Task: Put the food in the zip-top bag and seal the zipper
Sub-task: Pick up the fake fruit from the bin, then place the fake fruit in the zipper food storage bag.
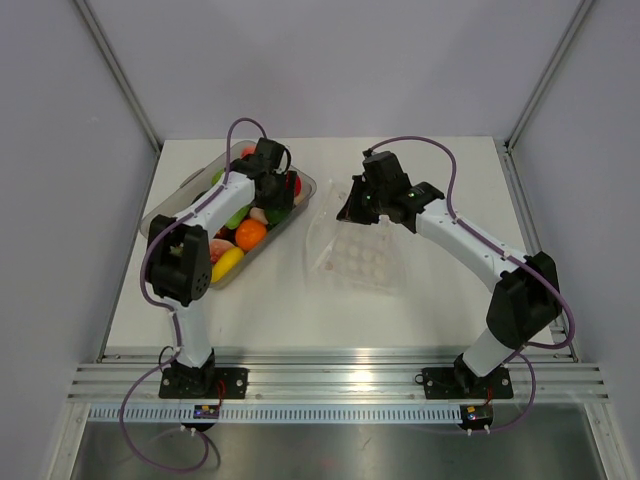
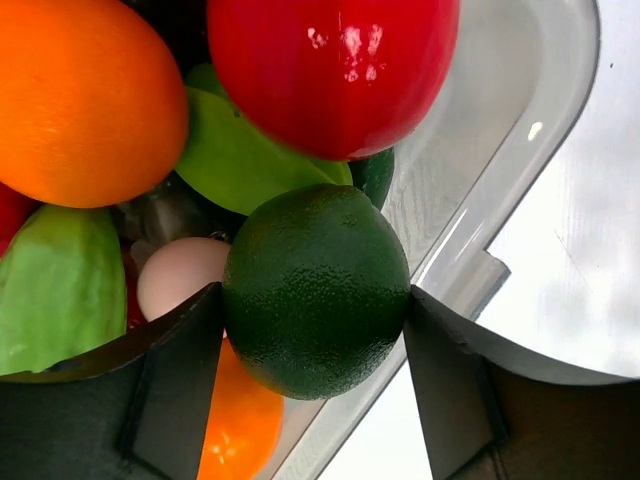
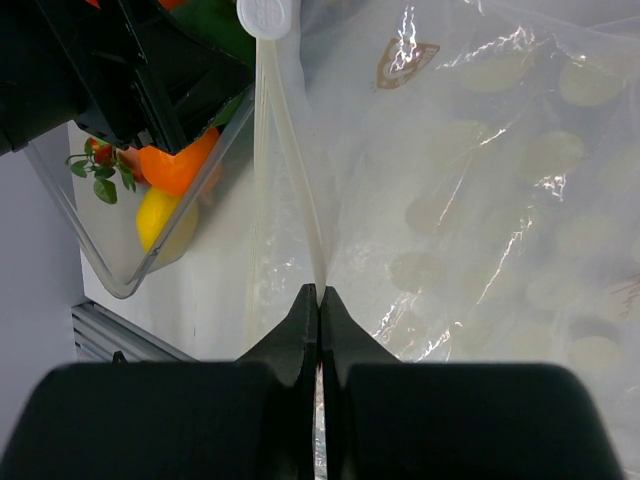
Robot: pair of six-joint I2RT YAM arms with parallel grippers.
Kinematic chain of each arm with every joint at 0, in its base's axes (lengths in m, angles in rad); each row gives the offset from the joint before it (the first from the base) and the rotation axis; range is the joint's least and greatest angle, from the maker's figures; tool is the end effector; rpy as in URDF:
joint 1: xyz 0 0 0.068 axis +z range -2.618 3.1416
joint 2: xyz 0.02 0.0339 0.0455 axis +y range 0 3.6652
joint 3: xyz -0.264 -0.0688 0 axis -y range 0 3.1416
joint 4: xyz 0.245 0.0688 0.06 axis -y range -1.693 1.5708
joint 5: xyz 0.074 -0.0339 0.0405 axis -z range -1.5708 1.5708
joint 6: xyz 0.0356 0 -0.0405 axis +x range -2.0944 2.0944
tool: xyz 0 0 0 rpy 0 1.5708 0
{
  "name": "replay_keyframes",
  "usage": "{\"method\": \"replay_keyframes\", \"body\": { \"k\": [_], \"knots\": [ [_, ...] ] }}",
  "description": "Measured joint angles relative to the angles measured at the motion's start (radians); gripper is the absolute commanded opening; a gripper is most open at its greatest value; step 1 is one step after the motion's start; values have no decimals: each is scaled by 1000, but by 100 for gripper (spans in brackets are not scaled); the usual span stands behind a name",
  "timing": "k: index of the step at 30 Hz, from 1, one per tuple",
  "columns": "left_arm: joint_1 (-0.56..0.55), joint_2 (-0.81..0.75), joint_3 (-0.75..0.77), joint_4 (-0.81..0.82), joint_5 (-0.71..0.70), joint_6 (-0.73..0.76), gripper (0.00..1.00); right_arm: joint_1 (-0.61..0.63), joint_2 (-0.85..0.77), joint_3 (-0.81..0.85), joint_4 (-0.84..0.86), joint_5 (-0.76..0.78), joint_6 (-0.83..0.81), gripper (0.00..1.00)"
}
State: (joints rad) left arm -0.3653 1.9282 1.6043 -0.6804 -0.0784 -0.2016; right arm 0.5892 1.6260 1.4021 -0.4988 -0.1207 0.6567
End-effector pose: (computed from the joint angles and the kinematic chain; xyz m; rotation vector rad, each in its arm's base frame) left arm 0.3956 -0.1483 0.2473 0.1812 2.5680 -0.1126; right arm 0.3042 0.2085 0.3089 0.0156 2.4140 0.7540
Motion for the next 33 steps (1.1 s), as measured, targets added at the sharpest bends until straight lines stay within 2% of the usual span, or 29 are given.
{"method": "replay_keyframes", "body": {
  "k": [3, 4, 5, 10, 11, 14, 15, 18, 24, 33],
  "knots": [
    [1, 7, 2, -1, 7, 2, 54, 1, 0, 0, 0, 0, 0, 0],
    [1, 7, 2, -1, 8, 5, 46, 2, 0, 0, 0, 1, 0, 0],
    [1, 7, 2, -1, 8, 5, 42, 4, 0, 0, 0, 2, 0, 0],
    [1, -16, 1, -13, 7, 2, 33, 10, 0, 0, -1, 5, 0, 0],
    [1, -31, 0, -16, 8, -1, 28, 10, 0, 0, -1, 5, 0, 0],
    [1, -116, -12, -21, 15, -5, 22, 12, 0, 0, -1, 6, 1, 0],
    [1, -151, -14, -22, 28, -5, 16, 13, 0, 0, -1, 6, 2, 0],
    [1, -257, -15, -19, 92, -10, 10, 20, 2, 0, -1, 6, 3, 0],
    [-2, -404, -70, 22, 282, -49, 9, 38, 31, 15, 0, 5, 6, 0],
    [-25, -480, -333, 175, 562, -193, 9, 44, 39, 15, 5, -1, 29, 0]
  ]
}}
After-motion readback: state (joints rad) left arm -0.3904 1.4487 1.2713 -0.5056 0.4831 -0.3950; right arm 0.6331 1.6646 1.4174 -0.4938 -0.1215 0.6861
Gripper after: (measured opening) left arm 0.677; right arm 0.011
